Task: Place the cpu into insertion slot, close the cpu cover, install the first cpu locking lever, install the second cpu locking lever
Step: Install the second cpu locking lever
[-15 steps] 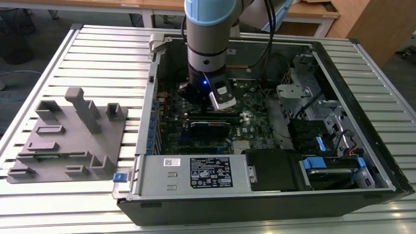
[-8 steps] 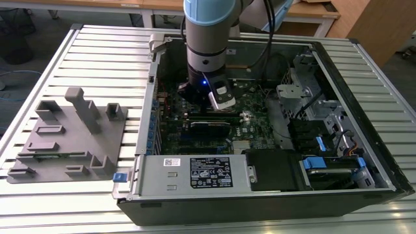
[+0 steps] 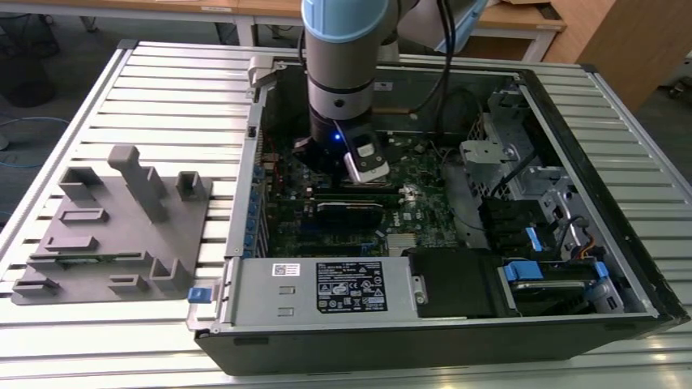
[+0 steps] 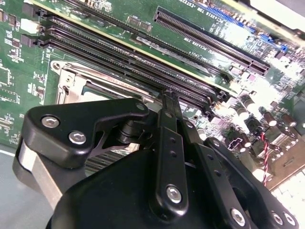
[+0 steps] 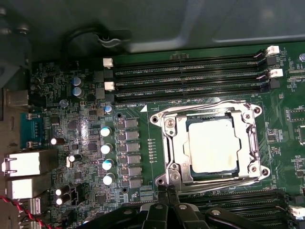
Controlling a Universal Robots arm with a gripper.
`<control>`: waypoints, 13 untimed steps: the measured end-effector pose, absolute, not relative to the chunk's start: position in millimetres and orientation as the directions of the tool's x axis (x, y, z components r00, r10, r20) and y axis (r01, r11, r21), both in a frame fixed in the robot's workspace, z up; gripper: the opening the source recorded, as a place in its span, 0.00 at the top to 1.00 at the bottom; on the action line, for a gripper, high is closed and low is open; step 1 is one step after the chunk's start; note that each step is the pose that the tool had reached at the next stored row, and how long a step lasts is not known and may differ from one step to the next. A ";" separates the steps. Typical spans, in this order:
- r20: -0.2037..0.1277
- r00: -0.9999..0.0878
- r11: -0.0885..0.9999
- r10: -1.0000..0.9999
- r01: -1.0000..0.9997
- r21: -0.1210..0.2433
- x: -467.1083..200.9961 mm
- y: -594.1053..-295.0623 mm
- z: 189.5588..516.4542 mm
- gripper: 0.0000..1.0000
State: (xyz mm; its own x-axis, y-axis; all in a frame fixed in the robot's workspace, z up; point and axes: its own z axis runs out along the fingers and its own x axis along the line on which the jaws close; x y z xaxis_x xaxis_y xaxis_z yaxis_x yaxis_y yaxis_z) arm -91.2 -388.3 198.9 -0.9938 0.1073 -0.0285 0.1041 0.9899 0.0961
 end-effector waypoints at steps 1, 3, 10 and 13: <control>-0.028 -0.994 0.990 0.107 0.104 0.096 -91.5 -388.3 198.9 0.89; -0.029 -0.994 0.990 0.107 0.104 0.096 -92.4 -388.3 198.8 0.89; -0.028 -0.994 0.990 0.107 0.104 0.098 -93.8 -387.7 198.7 0.89; -0.028 -0.994 0.989 0.108 0.104 0.105 -93.9 -387.4 198.7 0.89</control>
